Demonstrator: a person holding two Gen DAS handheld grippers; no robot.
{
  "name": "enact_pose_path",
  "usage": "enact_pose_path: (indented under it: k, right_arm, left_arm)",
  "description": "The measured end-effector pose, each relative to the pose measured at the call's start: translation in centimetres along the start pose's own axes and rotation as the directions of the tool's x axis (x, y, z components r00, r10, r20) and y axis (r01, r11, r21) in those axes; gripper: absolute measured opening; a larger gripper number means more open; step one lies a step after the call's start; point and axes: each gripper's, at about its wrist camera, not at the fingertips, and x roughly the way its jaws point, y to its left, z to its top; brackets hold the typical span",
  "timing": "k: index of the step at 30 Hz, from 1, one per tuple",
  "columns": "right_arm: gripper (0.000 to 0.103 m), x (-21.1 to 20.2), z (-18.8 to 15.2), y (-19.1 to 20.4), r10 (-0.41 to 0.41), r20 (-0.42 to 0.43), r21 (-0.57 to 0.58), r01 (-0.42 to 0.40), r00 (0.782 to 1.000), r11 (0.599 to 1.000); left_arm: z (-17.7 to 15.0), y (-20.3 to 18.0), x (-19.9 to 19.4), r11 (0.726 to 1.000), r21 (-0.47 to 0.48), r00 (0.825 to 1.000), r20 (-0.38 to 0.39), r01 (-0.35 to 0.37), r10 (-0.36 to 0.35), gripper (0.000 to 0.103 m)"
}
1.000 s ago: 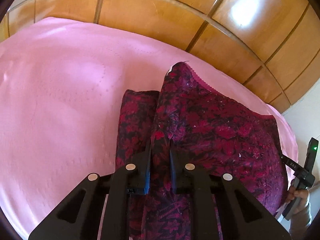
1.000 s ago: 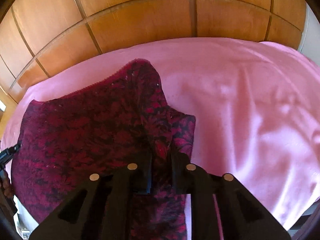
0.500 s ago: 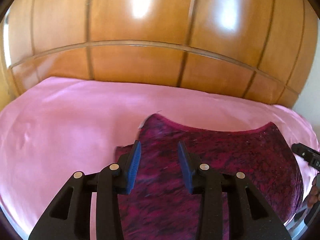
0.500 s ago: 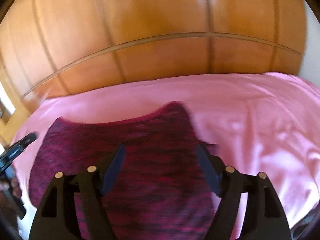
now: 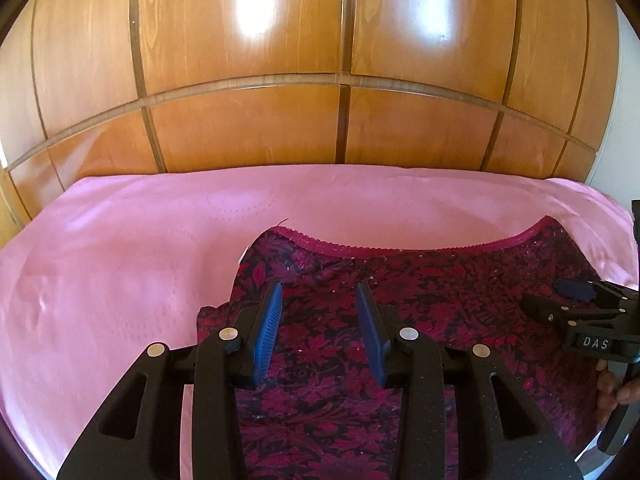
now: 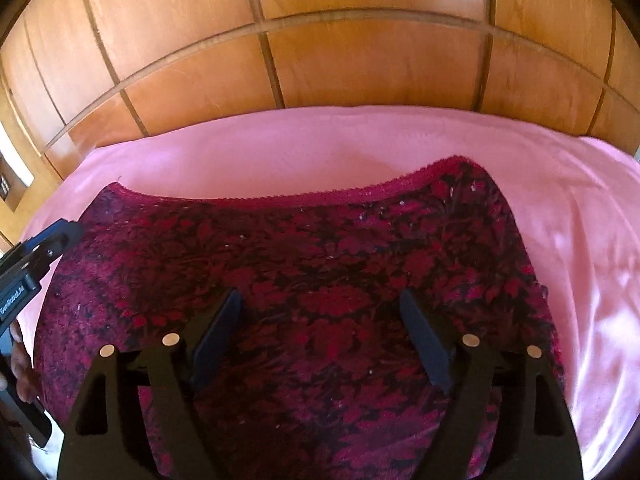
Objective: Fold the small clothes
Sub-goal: 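Smooth the lace-trimmed garment flat with both open grippers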
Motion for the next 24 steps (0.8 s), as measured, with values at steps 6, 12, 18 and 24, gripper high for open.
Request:
enact_pose_path:
  k: [6, 12, 18, 24]
  right_arm:
    - [0.082, 1.1, 0.4, -0.2, -0.015, -0.019, 0.004, 0.015, 1.0, 1.0]
    - [0.084, 2.0, 1.2, 0.0, -0.019, -0.035, 0.008, 0.02, 0.999, 1.0]
    - [0.086, 3.3, 2.1, -0.1, -0.018, -0.044, 0.01, 0.018, 0.999, 1.0]
    - [0.088, 4.8, 2.9, -0.8, 0.016, -0.046, 0.038, -0.014, 0.999, 0.999]
  left_arm:
    - [-0.2, 0.4, 0.5, 1.0, -0.006, 1.0, -0.014, 0.003, -0.003, 0.037]
    - [-0.3, 1.1, 1.1, 1.0, -0.022, 0.999, -0.032, 0.001, -0.002, 0.037]
    - [-0.7, 2.0, 2.1, 0.999, -0.05, 0.998, -0.054, 0.008, -0.011, 0.037]
    - [-2.0, 2.6, 4.1, 0.996, -0.086, 0.998, -0.063, 0.012, -0.018, 0.038]
